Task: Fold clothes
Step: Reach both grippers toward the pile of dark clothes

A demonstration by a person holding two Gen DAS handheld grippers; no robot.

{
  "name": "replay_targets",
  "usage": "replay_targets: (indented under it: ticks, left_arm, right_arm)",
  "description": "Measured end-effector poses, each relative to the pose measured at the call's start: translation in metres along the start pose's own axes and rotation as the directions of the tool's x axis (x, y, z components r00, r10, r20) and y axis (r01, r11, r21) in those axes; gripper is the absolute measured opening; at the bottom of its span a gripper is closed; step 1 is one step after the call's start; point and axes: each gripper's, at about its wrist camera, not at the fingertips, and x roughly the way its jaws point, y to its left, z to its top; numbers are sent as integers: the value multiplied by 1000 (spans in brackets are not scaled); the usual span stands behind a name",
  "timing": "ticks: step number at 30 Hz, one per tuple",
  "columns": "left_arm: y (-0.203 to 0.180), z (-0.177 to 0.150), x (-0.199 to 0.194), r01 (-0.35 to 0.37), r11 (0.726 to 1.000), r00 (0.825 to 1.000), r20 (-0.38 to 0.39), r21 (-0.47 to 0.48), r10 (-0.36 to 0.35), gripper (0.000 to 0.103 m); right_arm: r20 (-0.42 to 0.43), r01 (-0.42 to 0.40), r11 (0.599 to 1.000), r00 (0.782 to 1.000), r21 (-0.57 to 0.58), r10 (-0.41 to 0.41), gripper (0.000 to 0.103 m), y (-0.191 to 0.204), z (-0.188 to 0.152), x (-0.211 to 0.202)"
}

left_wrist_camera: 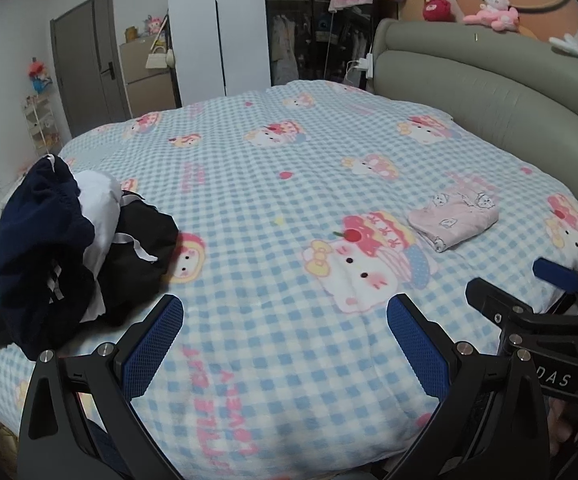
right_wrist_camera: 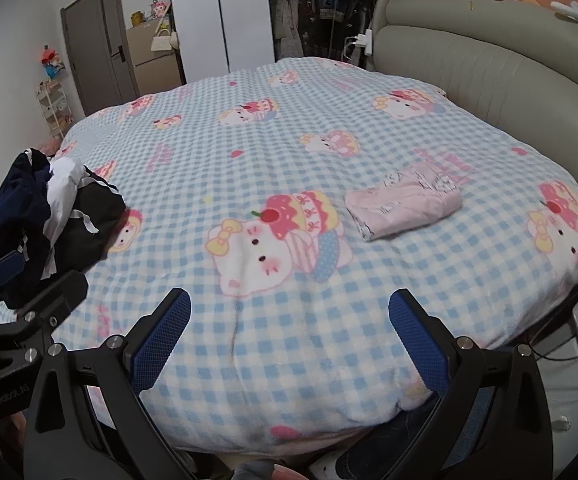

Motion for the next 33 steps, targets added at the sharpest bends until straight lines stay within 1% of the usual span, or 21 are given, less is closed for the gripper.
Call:
replay_targets:
  ticks: [3,5,6,8,9,13,18,23,26,28,31,33]
  left_arm:
    - [17,2,-1,-8,999,1000,-22,-45,7,103]
    - [29,3,-1,-14,997,999,-37,-75,11,103]
    - [34,3,-1,-17,996,999,-44,-90,13,103]
    - [47,4,-1,-25,993,998,-59,-120,18,103]
    - [62,3,0,-41,990,998,-58,-139,33,103]
    - [122,-2,5,-104,971,994,-57,-214,94,103]
    - [197,-8,11,-180,935,984,-62,-306,169,103]
    - [272,-14,18,-252,884,967,-75,-395,242,103]
    - [316,-18,21,-291,847,955,-85,-444,283,103]
    - [319,-15,25,-272,856,961,-74,-439,268,103]
    - [324,-11,32,-244,869,968,-56,-431,244,103]
    - [327,-8,36,-226,877,972,-45,-425,229,100]
  right_arm:
    - [9,19,998,1000,-63,-19,101,9,2,-3]
    - [-16,28,989,999,-148,-30,101,38,18,4]
    - [-3,15,989,1000,-145,-16,101,41,21,3]
    - [13,-27,981,999,-192,30,101,61,28,7]
    - [16,-53,976,998,-211,58,101,68,36,9]
    - [-16,-151,947,988,-283,152,101,136,48,25]
    - [-65,-269,891,962,-366,264,101,220,62,44]
    - [-123,-383,813,922,-439,367,101,305,77,64]
    - [-170,-429,798,903,-424,395,101,338,78,79]
    - [-183,-434,799,901,-416,394,101,353,79,90]
    - [-211,-457,805,889,-378,406,100,367,81,115]
    - [-243,-493,798,869,-348,431,100,373,81,131]
